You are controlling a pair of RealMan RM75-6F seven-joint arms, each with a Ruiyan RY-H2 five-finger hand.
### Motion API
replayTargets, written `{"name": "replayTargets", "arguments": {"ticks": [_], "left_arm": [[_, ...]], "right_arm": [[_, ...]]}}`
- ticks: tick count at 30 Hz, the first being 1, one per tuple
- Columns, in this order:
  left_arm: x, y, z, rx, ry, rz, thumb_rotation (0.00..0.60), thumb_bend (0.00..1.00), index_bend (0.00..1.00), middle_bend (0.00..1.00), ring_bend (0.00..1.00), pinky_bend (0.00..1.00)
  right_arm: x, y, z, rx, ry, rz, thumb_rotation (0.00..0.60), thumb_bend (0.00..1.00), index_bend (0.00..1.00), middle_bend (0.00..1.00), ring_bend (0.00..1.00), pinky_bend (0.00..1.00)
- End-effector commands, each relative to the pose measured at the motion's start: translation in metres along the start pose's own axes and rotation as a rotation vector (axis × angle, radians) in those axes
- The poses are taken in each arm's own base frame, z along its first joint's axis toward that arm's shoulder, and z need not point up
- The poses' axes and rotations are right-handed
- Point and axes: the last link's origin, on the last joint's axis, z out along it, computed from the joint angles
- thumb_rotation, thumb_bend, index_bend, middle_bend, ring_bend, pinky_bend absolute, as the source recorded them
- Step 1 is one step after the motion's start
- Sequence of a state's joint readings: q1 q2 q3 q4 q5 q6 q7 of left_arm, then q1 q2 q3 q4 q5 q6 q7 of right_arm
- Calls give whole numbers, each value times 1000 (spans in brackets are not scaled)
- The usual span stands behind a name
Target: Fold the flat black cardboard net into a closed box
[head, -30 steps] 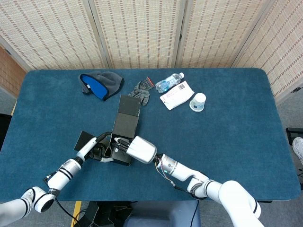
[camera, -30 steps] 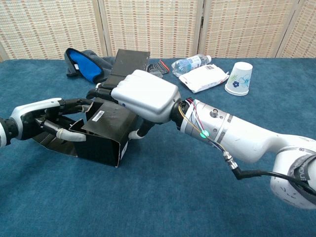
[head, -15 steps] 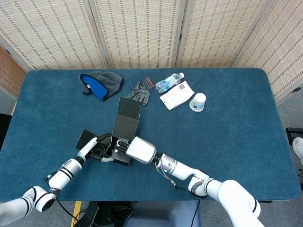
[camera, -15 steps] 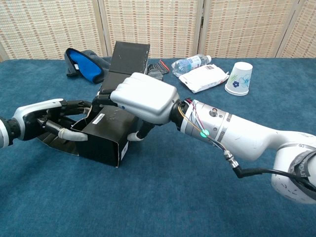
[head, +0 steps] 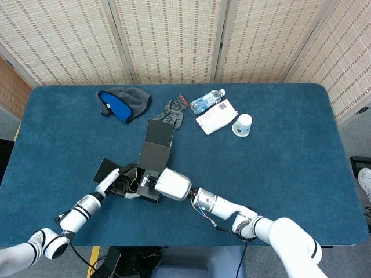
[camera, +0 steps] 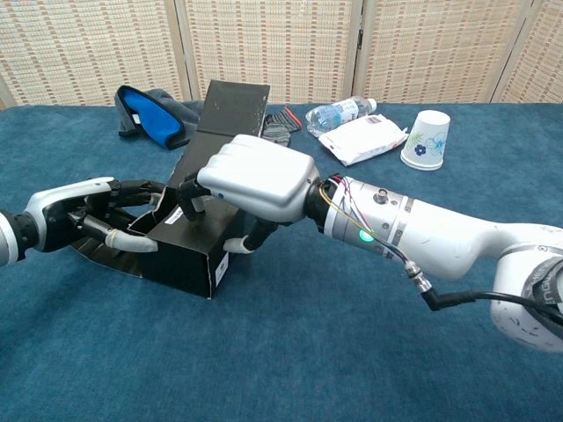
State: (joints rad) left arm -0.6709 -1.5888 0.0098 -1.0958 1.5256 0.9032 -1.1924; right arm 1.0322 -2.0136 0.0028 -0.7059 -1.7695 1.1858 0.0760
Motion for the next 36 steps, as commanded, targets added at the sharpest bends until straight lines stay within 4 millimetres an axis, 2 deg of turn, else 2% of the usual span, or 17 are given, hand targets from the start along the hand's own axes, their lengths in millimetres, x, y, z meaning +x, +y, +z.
{"name": "replayTargets", "arguments": {"ticks": [1, 19, 28, 36], "left_arm": [[0, 0, 0, 0, 1, -2, 600, 94, 192, 201, 662, 691], [1, 1, 0, -7, 5, -11, 600, 94, 192, 201, 662, 691], [3, 2, -1, -11, 9, -17, 600, 95, 192, 201, 662, 691], [2, 2, -1, -14, 4, -21, 600, 94, 192, 201, 662, 691]], "right_arm": [[-1, 0, -1, 3, -10, -1, 600, 251, 411, 423, 793, 1000], [1, 4, 3, 41, -79, -29, 600, 294, 490, 464, 793, 1000], [5, 7, 9, 75, -140, -38, 600, 315, 587, 537, 805, 1000], [9, 9, 11, 94, -189, -29, 600, 343, 609, 554, 810, 1000]]}}
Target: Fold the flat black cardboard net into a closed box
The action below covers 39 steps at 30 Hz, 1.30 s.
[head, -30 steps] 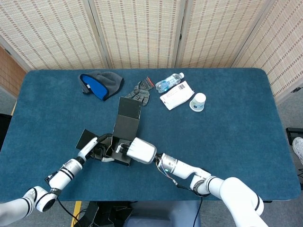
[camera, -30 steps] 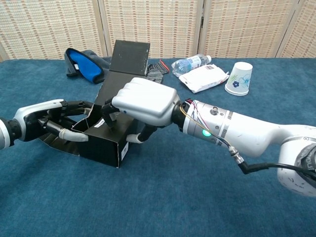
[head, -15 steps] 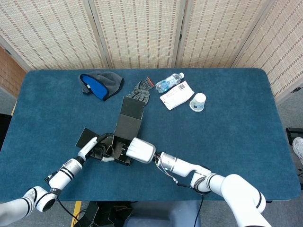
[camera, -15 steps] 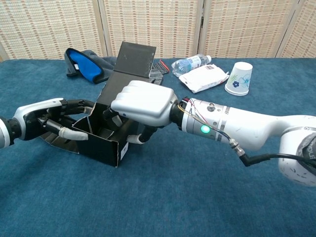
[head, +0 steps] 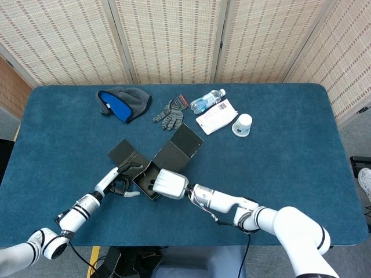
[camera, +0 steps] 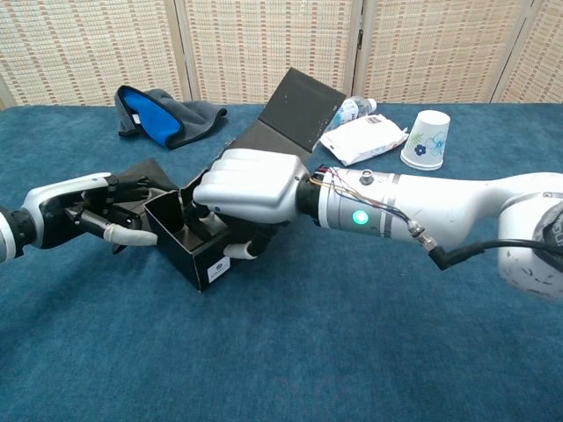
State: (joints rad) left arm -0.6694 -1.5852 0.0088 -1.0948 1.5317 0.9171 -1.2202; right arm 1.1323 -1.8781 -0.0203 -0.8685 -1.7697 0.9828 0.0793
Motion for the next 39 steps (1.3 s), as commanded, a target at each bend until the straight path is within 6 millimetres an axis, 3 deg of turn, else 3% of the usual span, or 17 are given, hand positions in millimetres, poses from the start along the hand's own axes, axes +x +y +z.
{"name": "replayTargets", "arguments": {"ticks": [1, 14, 20, 23, 27, 30, 35, 39], "left_arm": [[0, 0, 0, 0, -1, 0, 600, 94, 192, 201, 662, 691], [-1, 2, 1, -1, -11, -3, 600, 95, 192, 201, 662, 691], [-1, 2, 0, 0, -8, -7, 600, 94, 191, 201, 662, 691], [-3, 1, -1, 1, -12, -6, 600, 94, 191, 201, 662, 691], [-3, 1, -3, 0, -15, -3, 600, 94, 189, 201, 662, 691], [-3, 1, -5, 1, -12, 2, 600, 95, 187, 201, 661, 691], [-2, 1, -11, 3, -8, 23, 600, 94, 159, 201, 651, 691], [0, 3, -18, 0, 4, 52, 600, 94, 117, 180, 644, 691]], "right_arm": [[1, 0, 0, 4, -11, 4, 600, 346, 615, 559, 812, 1000], [6, 6, -3, -3, -32, 41, 600, 364, 687, 620, 826, 1000], [11, 10, -3, 4, -45, 13, 600, 355, 685, 536, 825, 1000], [15, 13, -3, 10, -52, -21, 600, 319, 602, 459, 813, 1000], [19, 14, -5, 15, -49, -56, 600, 254, 393, 356, 788, 1000], [21, 15, -7, 12, -34, -106, 600, 214, 298, 272, 760, 1000], [29, 19, -15, -43, 12, -105, 600, 178, 217, 203, 725, 997], [37, 26, -34, -142, 59, -18, 600, 165, 193, 195, 723, 995]]}}
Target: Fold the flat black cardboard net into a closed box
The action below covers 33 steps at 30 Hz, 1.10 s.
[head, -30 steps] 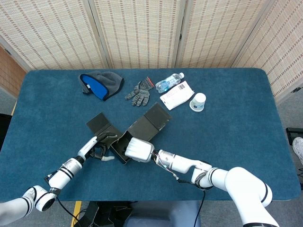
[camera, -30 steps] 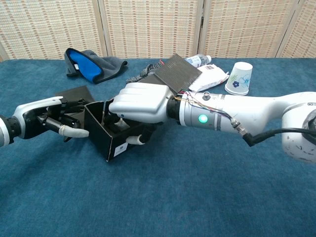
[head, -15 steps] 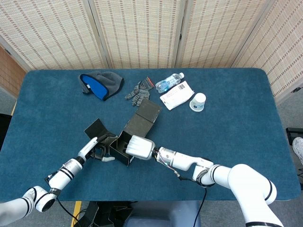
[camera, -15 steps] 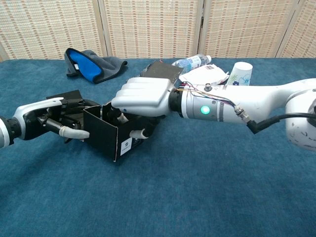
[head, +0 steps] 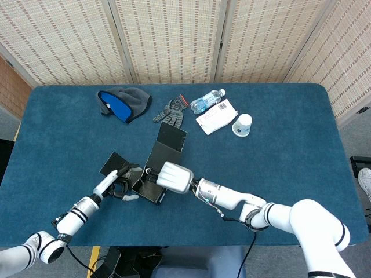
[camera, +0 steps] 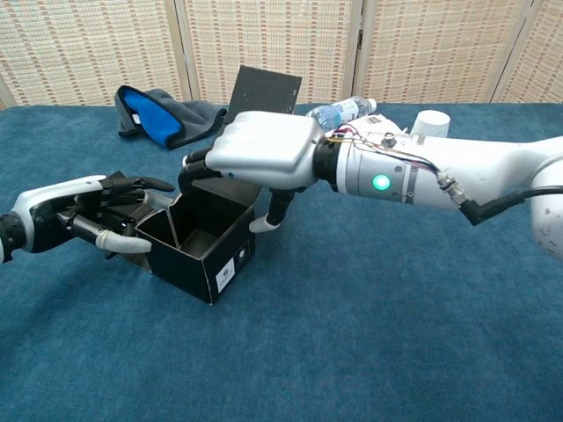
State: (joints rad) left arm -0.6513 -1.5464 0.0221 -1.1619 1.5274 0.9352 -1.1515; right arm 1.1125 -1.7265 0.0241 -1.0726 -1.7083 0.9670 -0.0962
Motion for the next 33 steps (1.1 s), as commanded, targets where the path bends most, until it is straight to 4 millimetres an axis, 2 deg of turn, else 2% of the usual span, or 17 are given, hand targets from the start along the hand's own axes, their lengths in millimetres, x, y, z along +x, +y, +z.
{"name": "replayTargets", "arguments": {"ticks": [1, 7, 11, 14, 20, 24, 27, 30, 33], "left_arm": [[2, 1, -7, 0, 11, 19, 600, 94, 110, 172, 642, 691], [7, 8, -25, -6, 47, 24, 600, 95, 105, 166, 638, 691], [10, 14, -34, -8, 59, 22, 600, 94, 105, 166, 638, 691], [11, 18, -41, -13, 71, 19, 600, 95, 105, 166, 638, 691], [14, 23, -51, -20, 97, 14, 600, 94, 105, 166, 638, 691], [17, 27, -55, -32, 122, 8, 600, 94, 105, 166, 637, 691], [20, 29, -58, -43, 145, 3, 600, 94, 105, 166, 636, 691], [23, 32, -61, -54, 168, -7, 600, 94, 105, 167, 636, 691], [26, 34, -65, -61, 184, -11, 600, 95, 105, 166, 636, 691]], "right_arm": [[8, 11, -20, -112, 35, 96, 600, 162, 193, 195, 723, 995], [20, 14, -72, -303, 42, 400, 600, 145, 192, 216, 723, 994], [23, 8, -99, -396, 19, 618, 600, 142, 192, 242, 723, 994], [23, 1, -114, -440, -12, 776, 600, 139, 192, 253, 723, 992], [18, -14, -131, -520, -94, 1050, 600, 117, 167, 259, 723, 992], [13, -21, -132, -561, -158, 1189, 600, 95, 93, 228, 723, 992], [6, -25, -123, -561, -215, 1266, 600, 85, 11, 107, 711, 992], [-1, -26, -105, -558, -236, 1329, 600, 58, 0, 3, 678, 992], [-5, -28, -82, -553, -238, 1388, 600, 48, 0, 0, 660, 992]]}}
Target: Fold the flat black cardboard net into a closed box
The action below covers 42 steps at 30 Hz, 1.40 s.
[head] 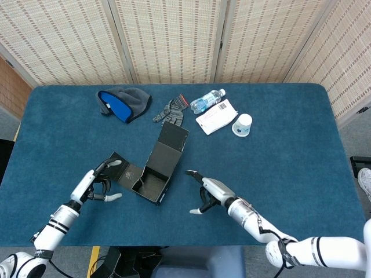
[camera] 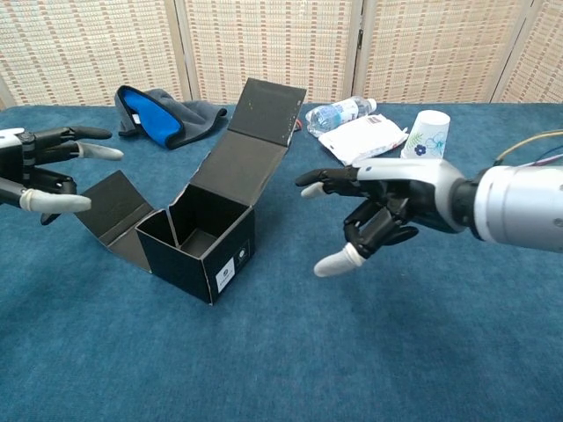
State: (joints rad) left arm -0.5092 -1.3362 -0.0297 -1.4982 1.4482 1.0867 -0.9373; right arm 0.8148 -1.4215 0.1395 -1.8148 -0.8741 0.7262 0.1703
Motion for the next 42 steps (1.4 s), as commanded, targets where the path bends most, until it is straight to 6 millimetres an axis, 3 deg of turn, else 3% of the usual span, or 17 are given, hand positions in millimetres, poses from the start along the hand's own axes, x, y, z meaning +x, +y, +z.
{"name": "replayTargets", "arguments": {"ticks": [1, 10, 17, 21, 34, 42], "left_arm": [[3, 2, -3, -5, 11, 2, 600, 95, 105, 166, 636, 691], [14, 7, -14, -15, 50, -4, 600, 95, 105, 166, 636, 691], [20, 7, -19, -10, 67, -13, 600, 94, 104, 166, 636, 691], [22, 6, -20, -4, 69, -17, 600, 94, 102, 166, 635, 691], [17, 7, -15, -23, 48, -27, 600, 94, 102, 166, 635, 691], [17, 9, -16, -34, 43, -29, 600, 95, 102, 166, 634, 691]], "right_arm": [[-7, -14, 27, 8, -32, 70, 600, 47, 0, 0, 653, 992], [-1, -49, 75, 19, -56, 137, 600, 42, 0, 0, 644, 985], [22, -63, 100, 21, -28, 47, 600, 42, 0, 0, 644, 985], [26, -59, 98, 17, -30, -30, 600, 42, 0, 0, 644, 985], [9, -12, 57, 61, 93, -63, 600, 0, 0, 0, 644, 985], [-15, -3, 69, 52, 79, -25, 600, 0, 0, 0, 644, 985]]}}
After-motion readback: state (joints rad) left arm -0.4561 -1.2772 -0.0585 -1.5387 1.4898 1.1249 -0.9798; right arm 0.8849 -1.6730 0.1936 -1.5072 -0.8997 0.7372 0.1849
